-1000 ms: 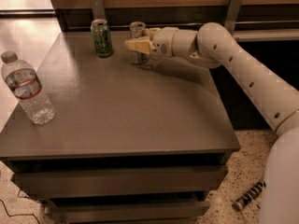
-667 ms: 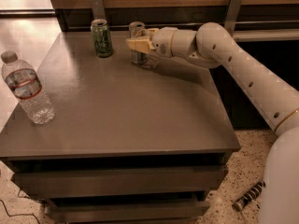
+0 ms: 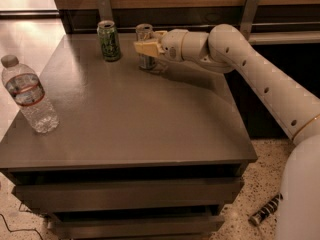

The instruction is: Move redbull can near water bottle

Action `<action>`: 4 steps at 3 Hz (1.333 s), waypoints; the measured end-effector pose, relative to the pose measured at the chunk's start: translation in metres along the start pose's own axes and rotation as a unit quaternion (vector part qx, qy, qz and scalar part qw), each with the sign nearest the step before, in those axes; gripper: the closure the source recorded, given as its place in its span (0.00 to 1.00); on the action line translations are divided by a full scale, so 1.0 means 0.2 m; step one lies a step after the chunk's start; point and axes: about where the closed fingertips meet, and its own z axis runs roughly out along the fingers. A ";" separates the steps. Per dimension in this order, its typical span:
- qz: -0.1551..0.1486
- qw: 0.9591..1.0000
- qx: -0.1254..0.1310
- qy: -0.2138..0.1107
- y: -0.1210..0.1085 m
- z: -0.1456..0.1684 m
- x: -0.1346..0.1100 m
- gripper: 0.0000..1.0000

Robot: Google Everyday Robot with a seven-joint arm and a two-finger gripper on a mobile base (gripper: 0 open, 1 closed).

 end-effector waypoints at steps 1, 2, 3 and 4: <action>0.002 1.000 -0.004 0.002 0.01 -0.02 -0.02 1.00; 0.010 1.000 -0.011 0.001 0.07 -0.14 -0.13 1.00; 0.004 1.000 -0.009 -0.010 0.17 -0.27 -0.25 1.00; -0.009 1.000 -0.010 -0.022 0.35 -0.32 -0.31 1.00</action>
Offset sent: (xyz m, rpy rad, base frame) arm -0.0549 -0.0415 0.0617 0.0188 0.0337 0.0185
